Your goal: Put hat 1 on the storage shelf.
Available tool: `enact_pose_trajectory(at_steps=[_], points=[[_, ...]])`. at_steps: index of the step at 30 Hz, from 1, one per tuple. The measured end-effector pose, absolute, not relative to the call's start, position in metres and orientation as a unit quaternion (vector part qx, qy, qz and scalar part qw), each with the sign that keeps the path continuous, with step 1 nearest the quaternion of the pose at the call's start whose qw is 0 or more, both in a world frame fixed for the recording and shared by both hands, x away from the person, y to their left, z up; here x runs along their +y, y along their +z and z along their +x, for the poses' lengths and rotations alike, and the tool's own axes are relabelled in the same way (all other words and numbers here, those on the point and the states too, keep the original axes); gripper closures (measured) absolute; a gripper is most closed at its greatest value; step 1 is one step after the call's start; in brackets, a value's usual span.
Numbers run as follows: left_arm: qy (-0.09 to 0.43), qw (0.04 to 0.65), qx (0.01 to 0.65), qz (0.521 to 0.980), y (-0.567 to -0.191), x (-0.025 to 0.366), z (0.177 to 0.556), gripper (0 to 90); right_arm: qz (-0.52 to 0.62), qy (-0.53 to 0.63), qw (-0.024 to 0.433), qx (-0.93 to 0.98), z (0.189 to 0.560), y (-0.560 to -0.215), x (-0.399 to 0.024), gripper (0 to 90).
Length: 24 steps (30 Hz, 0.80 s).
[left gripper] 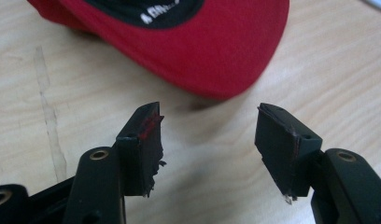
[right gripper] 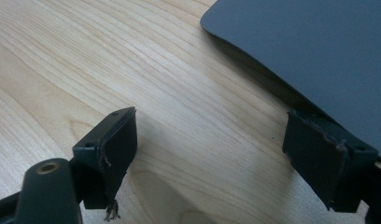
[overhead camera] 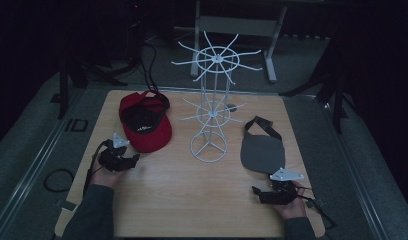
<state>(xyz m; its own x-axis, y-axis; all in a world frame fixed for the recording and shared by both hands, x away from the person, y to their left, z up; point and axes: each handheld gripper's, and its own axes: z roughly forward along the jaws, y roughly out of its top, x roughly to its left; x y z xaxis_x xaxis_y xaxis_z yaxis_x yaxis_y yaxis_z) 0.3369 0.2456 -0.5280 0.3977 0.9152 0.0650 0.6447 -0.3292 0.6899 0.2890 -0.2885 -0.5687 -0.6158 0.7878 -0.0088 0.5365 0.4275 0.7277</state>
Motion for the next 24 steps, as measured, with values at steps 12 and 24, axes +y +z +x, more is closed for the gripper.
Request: enact_pose_trajectory(at_steps=[12,24], points=[[0.197,0.303,0.527,0.769,-0.526,0.253,0.364,36.9,0.401,0.354,0.177,0.826,0.289,-0.569,-0.288,17.6],[0.165,0.316,0.547,0.757,-0.536,0.258,0.388,36.3,0.402,0.354,0.178,0.825,0.289,-0.569,-0.288,17.6]])
